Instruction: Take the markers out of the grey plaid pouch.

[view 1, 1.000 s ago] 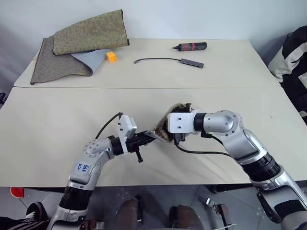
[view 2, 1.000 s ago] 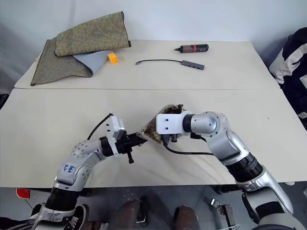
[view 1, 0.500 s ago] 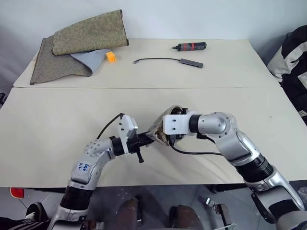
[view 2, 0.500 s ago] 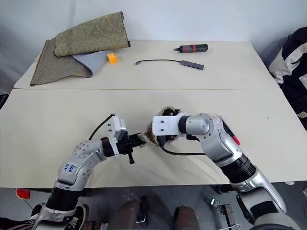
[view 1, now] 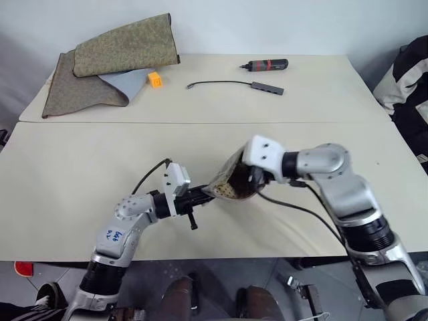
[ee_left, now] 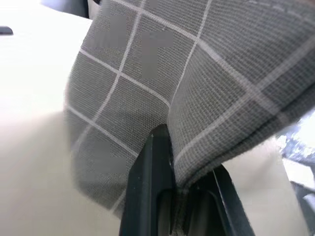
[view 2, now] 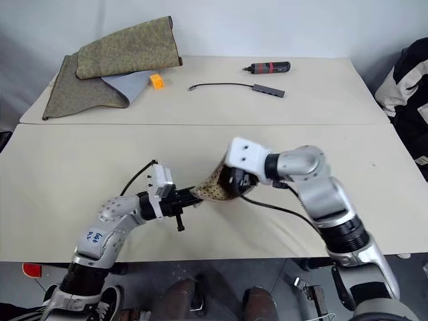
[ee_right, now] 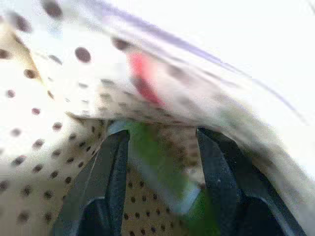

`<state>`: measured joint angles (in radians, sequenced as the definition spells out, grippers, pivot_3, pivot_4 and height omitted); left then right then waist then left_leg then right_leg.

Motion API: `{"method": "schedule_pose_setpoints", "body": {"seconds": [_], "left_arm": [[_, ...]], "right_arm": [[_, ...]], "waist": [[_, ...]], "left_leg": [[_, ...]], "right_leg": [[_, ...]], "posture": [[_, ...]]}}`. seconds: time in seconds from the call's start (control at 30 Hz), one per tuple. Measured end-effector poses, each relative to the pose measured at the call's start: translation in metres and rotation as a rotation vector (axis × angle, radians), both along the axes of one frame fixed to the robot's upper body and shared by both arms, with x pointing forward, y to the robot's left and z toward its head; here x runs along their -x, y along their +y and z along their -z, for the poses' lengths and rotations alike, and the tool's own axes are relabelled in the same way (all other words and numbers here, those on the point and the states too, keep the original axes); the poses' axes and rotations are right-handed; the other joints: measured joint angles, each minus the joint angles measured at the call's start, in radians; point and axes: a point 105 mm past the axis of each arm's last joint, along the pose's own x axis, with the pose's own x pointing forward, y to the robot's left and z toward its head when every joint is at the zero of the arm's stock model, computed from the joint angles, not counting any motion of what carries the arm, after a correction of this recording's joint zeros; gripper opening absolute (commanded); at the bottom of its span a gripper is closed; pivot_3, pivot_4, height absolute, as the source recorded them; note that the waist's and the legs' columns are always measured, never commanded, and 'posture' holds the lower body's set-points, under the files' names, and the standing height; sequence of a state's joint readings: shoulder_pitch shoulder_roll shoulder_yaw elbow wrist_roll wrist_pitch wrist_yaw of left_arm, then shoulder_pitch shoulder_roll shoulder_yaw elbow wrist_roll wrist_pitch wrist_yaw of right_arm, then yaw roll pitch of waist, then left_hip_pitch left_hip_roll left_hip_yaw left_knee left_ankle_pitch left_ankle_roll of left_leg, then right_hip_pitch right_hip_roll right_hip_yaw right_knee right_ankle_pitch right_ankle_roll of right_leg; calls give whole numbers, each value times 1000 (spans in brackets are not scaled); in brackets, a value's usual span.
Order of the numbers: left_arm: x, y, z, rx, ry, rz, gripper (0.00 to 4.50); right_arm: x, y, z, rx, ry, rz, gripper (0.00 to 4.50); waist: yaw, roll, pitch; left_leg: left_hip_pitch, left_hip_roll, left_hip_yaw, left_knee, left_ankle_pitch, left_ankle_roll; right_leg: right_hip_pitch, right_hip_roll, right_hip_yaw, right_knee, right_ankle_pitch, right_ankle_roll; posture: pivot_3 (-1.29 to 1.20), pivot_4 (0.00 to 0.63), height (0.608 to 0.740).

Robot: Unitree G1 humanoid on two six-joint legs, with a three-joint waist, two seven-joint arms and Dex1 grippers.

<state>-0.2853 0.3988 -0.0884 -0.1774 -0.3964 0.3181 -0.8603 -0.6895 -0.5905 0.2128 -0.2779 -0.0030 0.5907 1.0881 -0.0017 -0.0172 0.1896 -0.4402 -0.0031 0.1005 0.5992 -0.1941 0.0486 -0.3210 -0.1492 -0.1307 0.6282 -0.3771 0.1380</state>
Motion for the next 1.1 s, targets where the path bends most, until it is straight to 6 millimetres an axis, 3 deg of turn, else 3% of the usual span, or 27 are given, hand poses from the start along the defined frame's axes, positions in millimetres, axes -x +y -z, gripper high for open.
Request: {"method": "schedule_pose_setpoints", "body": {"seconds": [0.13, 0.33, 0.53, 0.63, 0.8, 1.1], "left_arm": [[-2, 3, 4, -4, 2, -5, 0], [-1, -2, 4, 8, 2, 6, 0], [-2, -6, 4, 39, 26, 4, 0], [-2, -10, 3, 48, 30, 14, 0], [-2, -14, 3, 58, 41, 15, 0], [-4, -14, 9, 57, 105, -8, 0]], "right_arm": [[9, -5, 1, 6, 61, -19, 2254], [9, 2, -6, -48, 87, -3, 2254], [13, 7, 37, 162, 68, -40, 2254], [0, 11, 38, 266, -24, -39, 2254], [-11, 22, 45, 290, -92, -22, 2254], [-26, 23, 59, 312, -176, 48, 2254]], "waist": [[0, 0, 0], [-1, 0, 0], [0, 0, 0], [-5, 0, 0], [-1, 0, 0], [-2, 0, 0]], "left_leg": [[0, 0, 0, 0, 0, 0], [0, 0, 0, 0, 0, 0], [0, 0, 1, 0, 0, 0], [1, 0, 1, 0, 0, 0], [0, 0, 1, 0, 0, 0], [0, 0, 1, 2, 0, 0]], "right_leg": [[0, 0, 0, 0, 0, 0], [-1, 0, 0, 0, 0, 0], [-1, -1, 1, 0, 0, 0], [-1, 0, 1, 1, 0, 0], [-1, 0, 0, 1, 0, 0], [0, 0, 1, 1, 0, 0]], "posture": [[0, 150, 740], [0, 150, 740], [0, 150, 740], [0, 150, 740], [0, 150, 740], [0, 150, 740]]}}
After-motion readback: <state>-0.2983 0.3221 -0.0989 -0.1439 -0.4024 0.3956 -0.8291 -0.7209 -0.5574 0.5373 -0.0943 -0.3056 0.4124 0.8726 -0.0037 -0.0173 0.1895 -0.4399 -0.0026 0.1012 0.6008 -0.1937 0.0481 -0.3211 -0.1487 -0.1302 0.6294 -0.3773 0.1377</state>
